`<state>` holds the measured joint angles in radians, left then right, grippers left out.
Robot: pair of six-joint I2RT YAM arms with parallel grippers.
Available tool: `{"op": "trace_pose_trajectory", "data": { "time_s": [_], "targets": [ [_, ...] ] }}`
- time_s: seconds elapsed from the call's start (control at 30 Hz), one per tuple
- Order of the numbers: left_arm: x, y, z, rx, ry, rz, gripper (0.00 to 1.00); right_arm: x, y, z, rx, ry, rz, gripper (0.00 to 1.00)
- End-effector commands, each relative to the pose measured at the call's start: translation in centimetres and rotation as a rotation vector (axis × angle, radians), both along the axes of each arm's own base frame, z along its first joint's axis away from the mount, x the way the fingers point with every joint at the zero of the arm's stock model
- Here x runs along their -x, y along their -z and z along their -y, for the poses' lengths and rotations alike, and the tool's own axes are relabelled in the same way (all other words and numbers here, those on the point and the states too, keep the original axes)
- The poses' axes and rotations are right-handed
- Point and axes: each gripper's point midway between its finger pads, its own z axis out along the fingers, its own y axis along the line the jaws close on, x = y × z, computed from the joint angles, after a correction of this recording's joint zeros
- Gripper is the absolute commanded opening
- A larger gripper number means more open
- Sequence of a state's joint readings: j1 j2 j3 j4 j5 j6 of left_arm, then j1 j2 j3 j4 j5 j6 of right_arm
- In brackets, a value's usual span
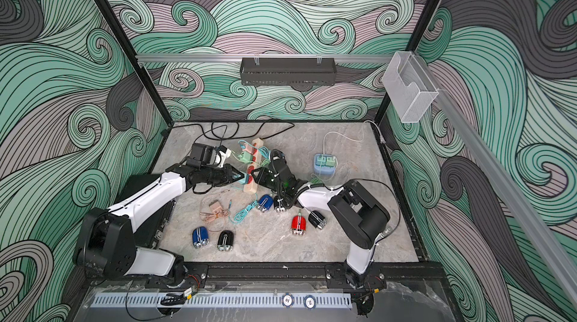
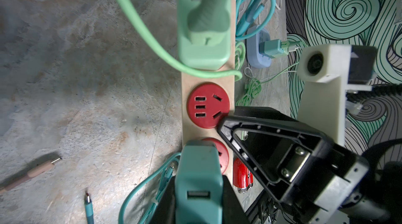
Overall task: Unplug the electric shaver
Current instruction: Remove the plug from the socket.
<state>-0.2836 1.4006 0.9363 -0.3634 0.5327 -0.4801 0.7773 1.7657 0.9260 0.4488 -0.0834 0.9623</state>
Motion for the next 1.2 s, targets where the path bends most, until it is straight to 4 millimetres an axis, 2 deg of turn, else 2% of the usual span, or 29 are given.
{"op": "trace_pose_trajectory", "data": {
  "time_s": [0.0,0.33,0.4,0.53,0.8,0.97,1.17],
  "targets": [
    [0.4,-1.3,-2.1,-0.045,-0.046,0.027,0.00,-3.2,3.8,7.5,0.319,0.246,0.021,0.10],
    [0.6,-2.1,-1.4,-0.024,-0.030,0.047,0.00,-3.6,4.1,8.5,0.377,0.306,-0.007,0.09],
    [0.5,-2.4,-1.1,-0.006,-0.022,0.055,0.00,-3.7,4.1,8.0,0.338,0.287,-0.006,0.09],
    [0.0,-2.6,-1.5,0.009,-0.048,0.043,0.00,-4.2,4.5,6.9,0.148,0.255,-0.004,0.09],
    [-0.7,-2.3,-1.9,0.062,-0.038,0.039,0.00,-4.1,4.7,6.5,0.115,0.222,0.003,0.09],
    [-0.4,-1.9,-2.3,-0.063,-0.031,0.080,0.00,-4.0,5.5,7.5,0.185,0.254,-0.034,0.09],
    [1.0,-2.9,0.1,-0.247,0.025,0.137,0.00,-4.3,5.8,7.6,0.212,0.260,-0.041,0.09]
  ]
}}
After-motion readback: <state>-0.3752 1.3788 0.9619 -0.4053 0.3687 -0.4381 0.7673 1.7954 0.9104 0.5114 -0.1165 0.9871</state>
